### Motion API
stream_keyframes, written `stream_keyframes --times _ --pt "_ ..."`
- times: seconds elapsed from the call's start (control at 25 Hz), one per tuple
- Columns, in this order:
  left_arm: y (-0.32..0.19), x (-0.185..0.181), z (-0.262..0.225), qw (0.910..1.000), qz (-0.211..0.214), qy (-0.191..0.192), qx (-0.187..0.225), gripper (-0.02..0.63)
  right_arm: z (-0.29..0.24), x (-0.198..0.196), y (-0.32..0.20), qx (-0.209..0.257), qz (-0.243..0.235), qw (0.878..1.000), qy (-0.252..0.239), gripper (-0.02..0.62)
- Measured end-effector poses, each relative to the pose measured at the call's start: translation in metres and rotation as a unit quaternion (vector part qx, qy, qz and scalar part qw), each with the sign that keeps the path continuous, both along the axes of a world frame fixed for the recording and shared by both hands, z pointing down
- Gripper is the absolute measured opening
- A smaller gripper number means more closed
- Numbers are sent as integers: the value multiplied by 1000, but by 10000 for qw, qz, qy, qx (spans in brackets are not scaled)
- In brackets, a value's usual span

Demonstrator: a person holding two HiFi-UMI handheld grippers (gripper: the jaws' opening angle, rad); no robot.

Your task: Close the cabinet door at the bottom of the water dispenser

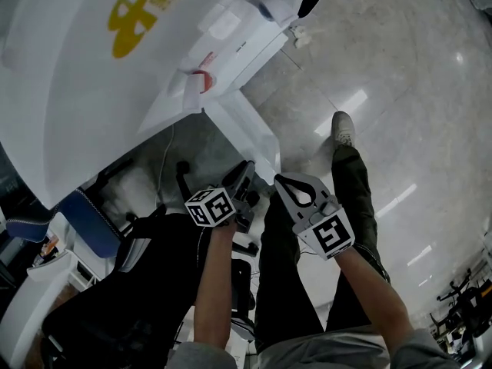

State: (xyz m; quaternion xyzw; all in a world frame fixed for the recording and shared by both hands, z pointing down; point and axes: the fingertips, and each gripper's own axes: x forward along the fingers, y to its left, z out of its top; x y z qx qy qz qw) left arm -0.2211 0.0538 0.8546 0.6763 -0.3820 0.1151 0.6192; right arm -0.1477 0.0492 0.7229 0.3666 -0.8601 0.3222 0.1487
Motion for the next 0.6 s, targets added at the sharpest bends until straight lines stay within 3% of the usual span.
stream_keyframes --times 0.2,0.6 --pt "-11 27 -1 9995 -275 107 -65 75 3 30 -11 -44 148 9998 82 9" --pt "-45 77 0 9868 -1517 502 -263 75 4 89 -38 -44 357 9992 165 8"
